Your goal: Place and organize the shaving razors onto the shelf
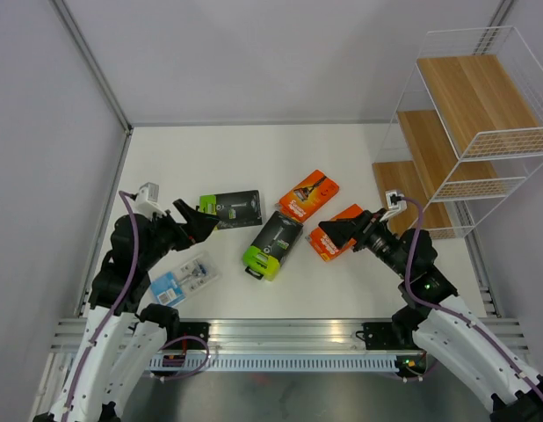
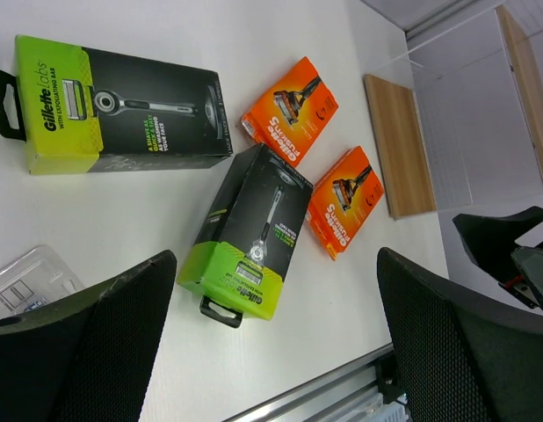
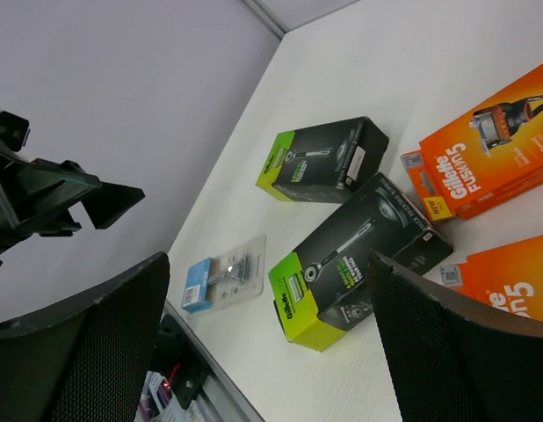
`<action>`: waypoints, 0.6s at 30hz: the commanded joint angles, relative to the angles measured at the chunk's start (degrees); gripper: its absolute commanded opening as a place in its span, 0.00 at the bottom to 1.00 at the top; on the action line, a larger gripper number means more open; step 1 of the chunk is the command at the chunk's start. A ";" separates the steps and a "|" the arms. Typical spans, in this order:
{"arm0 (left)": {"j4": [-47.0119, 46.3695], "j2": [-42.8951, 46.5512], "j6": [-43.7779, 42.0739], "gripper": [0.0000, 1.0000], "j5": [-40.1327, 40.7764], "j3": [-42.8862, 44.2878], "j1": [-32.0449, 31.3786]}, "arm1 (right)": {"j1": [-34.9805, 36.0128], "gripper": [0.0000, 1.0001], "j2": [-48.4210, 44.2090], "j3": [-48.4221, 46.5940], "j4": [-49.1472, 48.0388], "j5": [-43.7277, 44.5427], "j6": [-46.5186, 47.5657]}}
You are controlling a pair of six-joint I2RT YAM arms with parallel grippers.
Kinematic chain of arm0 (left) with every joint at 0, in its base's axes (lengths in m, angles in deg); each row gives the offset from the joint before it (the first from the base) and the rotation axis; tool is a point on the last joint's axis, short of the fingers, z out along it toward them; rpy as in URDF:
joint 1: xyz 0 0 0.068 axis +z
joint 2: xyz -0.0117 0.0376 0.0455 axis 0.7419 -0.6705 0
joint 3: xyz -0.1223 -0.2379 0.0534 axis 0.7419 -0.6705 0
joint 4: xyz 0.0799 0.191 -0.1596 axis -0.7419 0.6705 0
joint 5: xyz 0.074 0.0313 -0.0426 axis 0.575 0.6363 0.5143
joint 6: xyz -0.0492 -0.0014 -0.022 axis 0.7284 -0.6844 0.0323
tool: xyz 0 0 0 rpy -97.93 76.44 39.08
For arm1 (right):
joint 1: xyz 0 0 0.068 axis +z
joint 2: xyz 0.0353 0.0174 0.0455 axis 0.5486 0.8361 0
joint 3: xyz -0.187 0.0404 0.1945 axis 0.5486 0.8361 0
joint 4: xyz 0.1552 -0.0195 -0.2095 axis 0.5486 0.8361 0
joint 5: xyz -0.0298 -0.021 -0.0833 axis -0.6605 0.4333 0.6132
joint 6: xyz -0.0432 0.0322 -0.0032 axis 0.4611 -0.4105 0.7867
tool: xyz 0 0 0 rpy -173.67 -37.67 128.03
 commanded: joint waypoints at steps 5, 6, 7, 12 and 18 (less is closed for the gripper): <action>-3.57 -1.49 1.60 1.00 -3.36 -3.65 0.05 | 0.17 0.98 6.15 -8.05 19.13 11.58 2.19; -4.97 -1.75 2.12 1.00 -4.85 -4.09 0.05 | 0.17 0.98 7.11 -8.67 19.58 11.16 2.97; -7.51 -2.71 3.61 1.00 -7.13 -5.57 0.05 | 0.17 0.98 7.30 -8.58 18.36 9.76 4.72; -18.76 -6.15 11.34 0.94 -15.83 -14.26 -0.39 | 0.17 0.98 7.74 -7.36 14.32 7.20 5.53; -22.92 -8.43 15.39 0.87 -10.24 -18.51 -3.28 | 0.17 0.98 7.83 -7.18 16.59 11.59 4.82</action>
